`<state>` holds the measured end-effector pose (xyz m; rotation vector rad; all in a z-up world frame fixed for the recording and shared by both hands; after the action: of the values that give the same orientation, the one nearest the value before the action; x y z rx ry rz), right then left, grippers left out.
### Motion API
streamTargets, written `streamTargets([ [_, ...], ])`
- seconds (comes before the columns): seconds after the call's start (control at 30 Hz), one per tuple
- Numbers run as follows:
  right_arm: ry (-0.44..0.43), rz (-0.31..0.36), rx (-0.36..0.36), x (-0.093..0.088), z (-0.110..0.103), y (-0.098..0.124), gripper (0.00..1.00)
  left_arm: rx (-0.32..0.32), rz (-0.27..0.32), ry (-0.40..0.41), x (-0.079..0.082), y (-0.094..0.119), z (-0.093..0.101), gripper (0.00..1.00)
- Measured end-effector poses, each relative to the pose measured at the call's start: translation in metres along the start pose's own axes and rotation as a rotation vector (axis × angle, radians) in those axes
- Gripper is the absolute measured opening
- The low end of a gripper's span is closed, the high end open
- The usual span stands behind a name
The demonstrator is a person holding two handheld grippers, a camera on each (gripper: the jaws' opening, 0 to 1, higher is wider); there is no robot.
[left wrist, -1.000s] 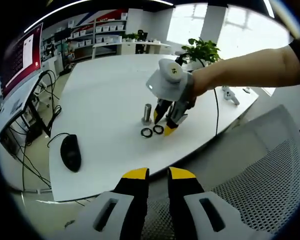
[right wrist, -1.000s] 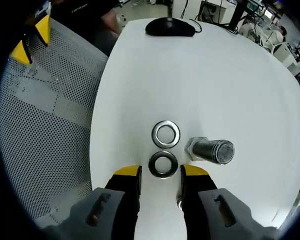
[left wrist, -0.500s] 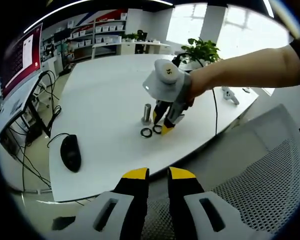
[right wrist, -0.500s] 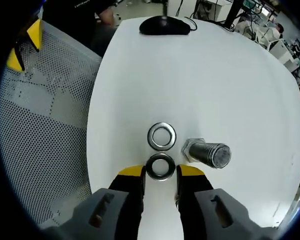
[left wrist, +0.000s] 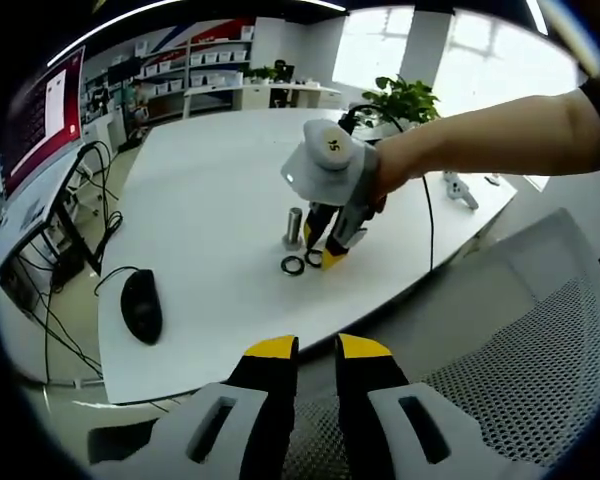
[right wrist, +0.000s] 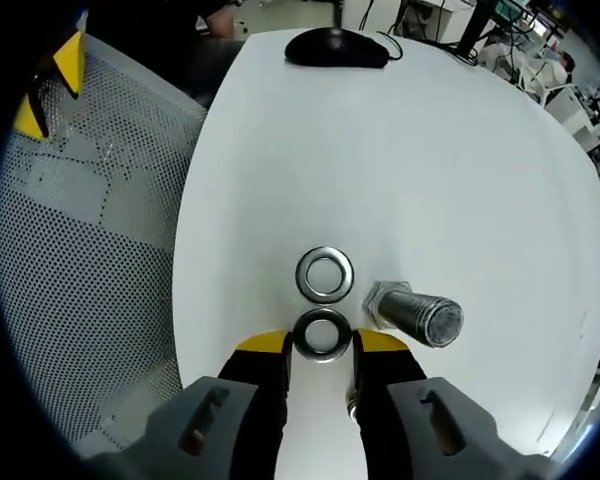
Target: Place the washer onto the threaded stud by aligning its center hole with the stud, sliding it down to the base, and recovering from edge contact or off-axis alignment until the washer reaches the visible bottom stop.
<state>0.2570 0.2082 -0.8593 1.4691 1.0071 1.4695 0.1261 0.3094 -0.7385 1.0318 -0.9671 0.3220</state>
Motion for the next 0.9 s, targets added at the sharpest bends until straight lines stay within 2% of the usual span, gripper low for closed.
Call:
streamTargets([
  [0.53, -0.005, 0.007, -0.007, 0.0012, -0.0009, 0.0004, 0.25, 0.001, 0.000, 0.002, 0.0001, -0.0001, 0.0001, 0.12],
  [0.9, -0.015, -0.039, -0.011, 0.0011, 0.0043, -0.0032, 0.25, -0.002, -0.002, 0.000, -0.0005, -0.0003, -0.0003, 0.12],
])
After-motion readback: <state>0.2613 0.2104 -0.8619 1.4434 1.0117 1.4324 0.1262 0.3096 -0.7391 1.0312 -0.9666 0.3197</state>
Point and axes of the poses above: the point that each gripper's makers call its tool centre point, and the gripper's own axes: y roughly backward along the fingers, z roughly to its right, x roughly out of its top, the point moved 1 cm from there along y, roughly backward along the fingers, and after that the axes turned 10 degrees about z, right-handed, at the moved point
